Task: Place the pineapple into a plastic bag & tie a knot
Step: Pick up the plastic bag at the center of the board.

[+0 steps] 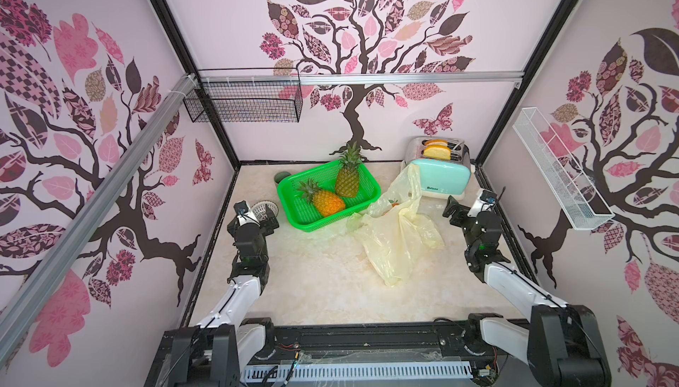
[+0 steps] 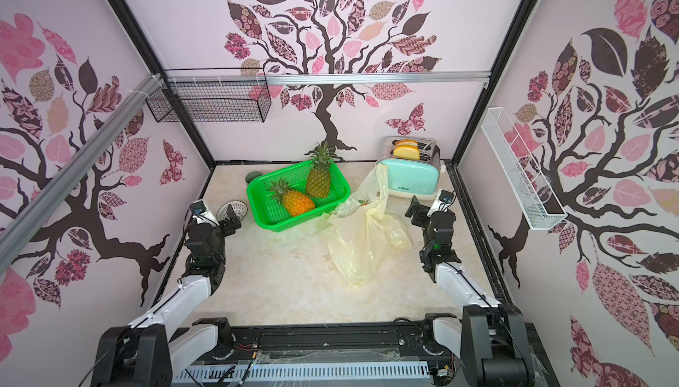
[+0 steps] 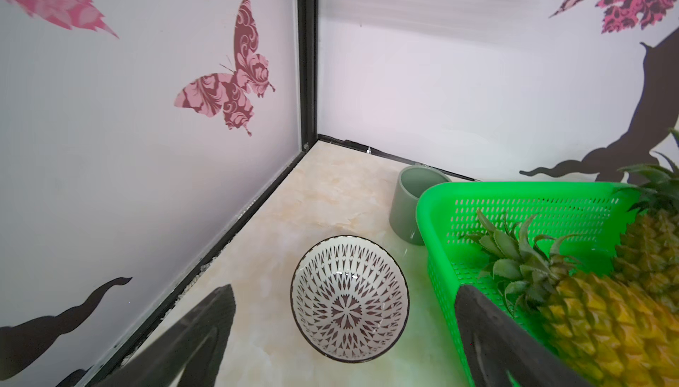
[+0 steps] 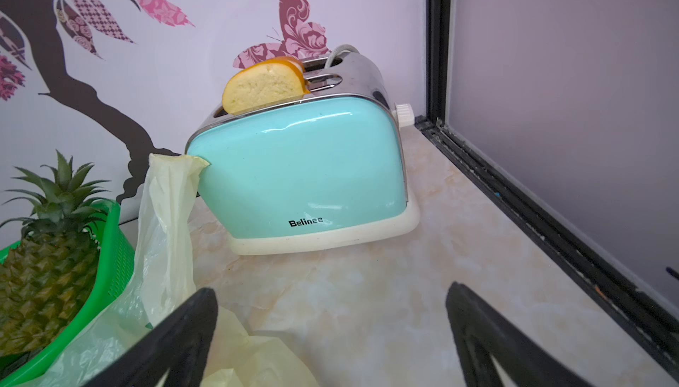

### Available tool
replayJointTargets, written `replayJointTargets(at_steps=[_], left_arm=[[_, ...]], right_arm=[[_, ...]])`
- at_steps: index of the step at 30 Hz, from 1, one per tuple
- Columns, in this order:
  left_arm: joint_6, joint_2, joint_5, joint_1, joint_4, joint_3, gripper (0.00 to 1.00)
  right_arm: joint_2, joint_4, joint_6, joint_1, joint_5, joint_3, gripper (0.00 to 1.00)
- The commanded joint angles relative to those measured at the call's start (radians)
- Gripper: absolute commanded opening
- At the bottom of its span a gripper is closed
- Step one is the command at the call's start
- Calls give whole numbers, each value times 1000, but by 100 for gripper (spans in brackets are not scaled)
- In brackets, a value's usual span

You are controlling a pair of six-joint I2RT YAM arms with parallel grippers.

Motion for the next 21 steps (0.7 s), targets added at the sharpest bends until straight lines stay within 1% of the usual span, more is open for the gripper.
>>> replayJointTargets(at_steps=[1, 3, 5, 8, 10, 12, 15, 18, 21], left_arm=[[-59, -65, -28, 0, -212, 68, 98], [-79, -99, 13, 0, -281, 100, 98], [-115, -135, 57, 0, -360, 122, 98], [-176, -176, 177, 0, -438, 154, 98], [-220, -188, 263, -1, -496, 182, 98], [-248, -186, 340, -1, -562, 213, 98], [-288, -176, 438, -1, -591, 220, 98], [-318, -168, 466, -2, -591, 206, 98], [-341, -170, 474, -1, -605, 199, 98]], right_arm=[[-15, -255, 106, -8, -118, 65, 99], [-24, -320, 124, -8, -202, 104, 99], [-24, -425, 168, -8, -240, 166, 99], [7, -558, 162, -5, -342, 278, 99], [45, -653, 148, 0, -379, 371, 99], [87, -721, 127, 10, -389, 451, 98], [166, -797, 85, 30, -380, 567, 96], [258, -866, 53, 60, -358, 675, 94], [357, -896, 20, 100, -318, 769, 91]])
